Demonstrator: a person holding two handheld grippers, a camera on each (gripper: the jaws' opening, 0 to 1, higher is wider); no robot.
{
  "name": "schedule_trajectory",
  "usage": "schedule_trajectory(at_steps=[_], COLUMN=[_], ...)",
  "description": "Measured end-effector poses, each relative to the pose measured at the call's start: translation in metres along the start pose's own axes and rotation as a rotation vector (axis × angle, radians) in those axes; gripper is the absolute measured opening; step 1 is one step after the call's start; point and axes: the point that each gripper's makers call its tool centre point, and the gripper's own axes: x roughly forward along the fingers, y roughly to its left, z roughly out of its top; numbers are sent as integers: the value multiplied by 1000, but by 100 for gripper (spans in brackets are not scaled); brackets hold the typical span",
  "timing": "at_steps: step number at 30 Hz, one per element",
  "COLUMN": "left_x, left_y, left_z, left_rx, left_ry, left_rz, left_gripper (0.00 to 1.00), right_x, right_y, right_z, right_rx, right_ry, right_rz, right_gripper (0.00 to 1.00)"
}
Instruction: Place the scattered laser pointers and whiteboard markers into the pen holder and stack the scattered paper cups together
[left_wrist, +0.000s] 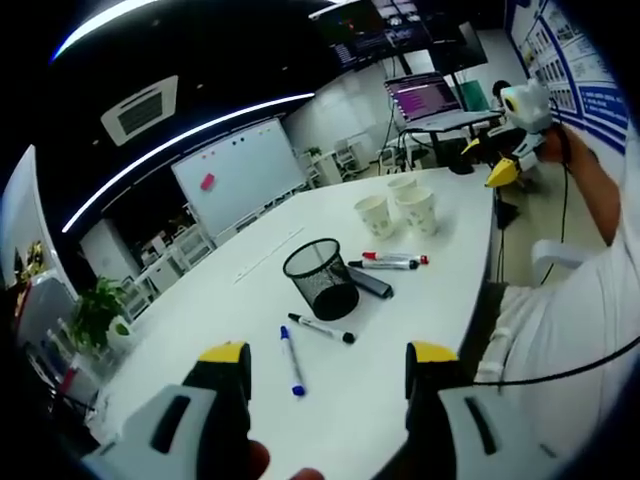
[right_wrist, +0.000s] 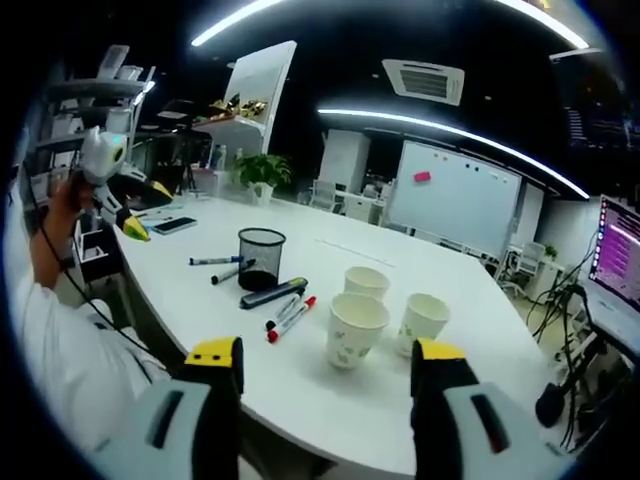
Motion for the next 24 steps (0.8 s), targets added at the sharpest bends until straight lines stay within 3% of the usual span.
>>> schedule_trajectory(at_steps=[24], left_x=[2], left_y=[-2], left_z=[-3], left_rx=[2], left_ry=[7], left_rz=[-15], left_gripper=[63], right_x=[2], right_y=[-14], right_z=[16], right_rx=[52], right_ry=[-89], right_rz=[-54], right_gripper=[67])
